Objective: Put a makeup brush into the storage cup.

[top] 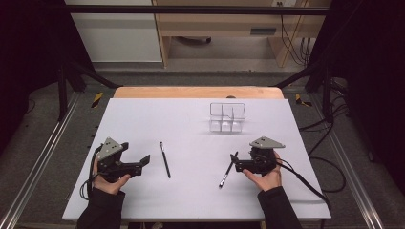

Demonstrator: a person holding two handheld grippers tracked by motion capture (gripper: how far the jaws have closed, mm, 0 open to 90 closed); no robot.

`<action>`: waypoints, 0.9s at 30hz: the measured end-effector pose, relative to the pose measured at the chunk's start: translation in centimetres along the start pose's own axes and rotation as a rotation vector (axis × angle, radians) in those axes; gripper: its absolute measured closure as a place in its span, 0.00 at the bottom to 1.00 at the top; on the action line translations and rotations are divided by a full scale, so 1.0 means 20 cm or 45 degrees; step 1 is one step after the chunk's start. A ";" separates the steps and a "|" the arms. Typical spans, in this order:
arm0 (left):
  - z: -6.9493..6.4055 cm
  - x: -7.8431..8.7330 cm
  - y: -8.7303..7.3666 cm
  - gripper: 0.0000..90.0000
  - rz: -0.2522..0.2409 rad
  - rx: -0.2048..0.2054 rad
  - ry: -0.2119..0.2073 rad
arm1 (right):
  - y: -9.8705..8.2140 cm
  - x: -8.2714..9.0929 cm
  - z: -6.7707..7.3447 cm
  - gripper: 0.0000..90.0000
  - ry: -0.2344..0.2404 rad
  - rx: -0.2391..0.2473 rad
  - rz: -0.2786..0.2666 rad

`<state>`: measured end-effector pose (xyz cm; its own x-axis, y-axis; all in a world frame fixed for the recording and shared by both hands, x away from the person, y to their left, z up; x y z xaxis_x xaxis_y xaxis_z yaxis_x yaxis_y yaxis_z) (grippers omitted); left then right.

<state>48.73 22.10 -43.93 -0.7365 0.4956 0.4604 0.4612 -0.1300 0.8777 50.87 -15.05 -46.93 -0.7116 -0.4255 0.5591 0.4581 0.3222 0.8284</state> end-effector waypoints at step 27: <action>-0.01 -0.02 -0.01 0.06 0.021 -0.012 0.000 | -0.20 -0.22 0.11 0.19 0.050 0.053 0.235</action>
<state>48.73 21.81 -44.28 -0.7290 0.4929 0.4750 0.4689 -0.1460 0.8711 50.92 -12.54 -52.75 -0.5957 -0.3885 0.7030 0.5562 0.4319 0.7100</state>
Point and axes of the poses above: each handheld gripper's, and its own axes: x roughly backward along the jaws, y roughly out of its top, z roughly to its left, the point moved 7 cm from there along -x, roughly forward along the jaws, and after that the axes turned 5 degrees about x, right-handed, at the moved point
